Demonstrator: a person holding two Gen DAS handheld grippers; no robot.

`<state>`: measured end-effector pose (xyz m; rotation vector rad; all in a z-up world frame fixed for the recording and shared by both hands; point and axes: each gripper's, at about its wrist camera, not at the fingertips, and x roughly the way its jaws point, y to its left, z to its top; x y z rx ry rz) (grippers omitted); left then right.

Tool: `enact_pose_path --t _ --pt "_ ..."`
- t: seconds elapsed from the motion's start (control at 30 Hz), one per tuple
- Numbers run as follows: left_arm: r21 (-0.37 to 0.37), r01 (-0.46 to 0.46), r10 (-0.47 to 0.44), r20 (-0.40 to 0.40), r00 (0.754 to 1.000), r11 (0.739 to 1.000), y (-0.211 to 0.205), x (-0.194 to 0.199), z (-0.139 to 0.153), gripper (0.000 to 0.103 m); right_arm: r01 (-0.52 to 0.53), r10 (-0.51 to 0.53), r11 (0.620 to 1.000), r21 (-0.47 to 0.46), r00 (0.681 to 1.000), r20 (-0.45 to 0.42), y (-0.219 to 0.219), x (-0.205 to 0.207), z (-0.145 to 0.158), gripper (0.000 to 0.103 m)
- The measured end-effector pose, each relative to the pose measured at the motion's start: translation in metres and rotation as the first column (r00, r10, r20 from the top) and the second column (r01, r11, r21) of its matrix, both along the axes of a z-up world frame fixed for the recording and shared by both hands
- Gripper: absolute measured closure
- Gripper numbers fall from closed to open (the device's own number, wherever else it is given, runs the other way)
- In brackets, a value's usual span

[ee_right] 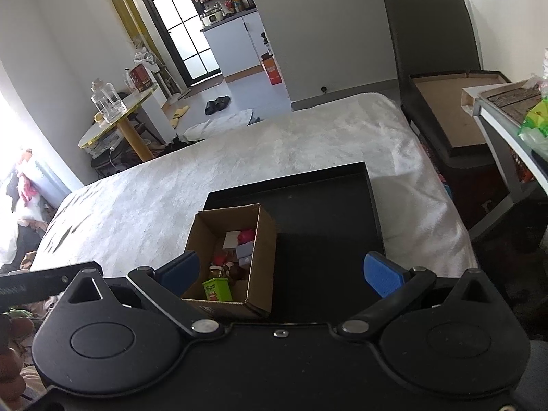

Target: Organize rigid objects

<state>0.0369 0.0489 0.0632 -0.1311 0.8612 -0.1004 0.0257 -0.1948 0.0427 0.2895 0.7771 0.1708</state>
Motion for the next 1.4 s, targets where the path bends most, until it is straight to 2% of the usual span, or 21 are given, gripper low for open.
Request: enact_pose_path --t 0.13,0.47,0.8,1.4 --pt "0.015 -0.005 0.005 0.007 1.000 1.000 0.000 -0.006 0.001 0.017 0.027 -0.027 0.999 -0.045 1.000 0.001 0.002 -0.008 0.002 0.000" --pt "0.049 -0.050 0.049 0.010 0.999 0.998 0.009 -0.009 -0.003 0.017 0.029 -0.029 0.998 -0.054 1.000 0.006 0.003 -0.023 0.004 0.000" --pt "0.092 -0.003 0.004 -0.004 1.000 0.996 0.001 -0.015 -0.013 0.017 0.024 -0.024 0.998 -0.051 1.000 -0.002 0.007 -0.024 0.001 0.000" --pt "0.093 0.015 -0.011 -0.037 0.999 0.996 -0.002 -0.014 -0.021 0.017 0.030 -0.031 0.998 -0.057 0.999 -0.010 0.007 -0.025 -0.002 0.000"
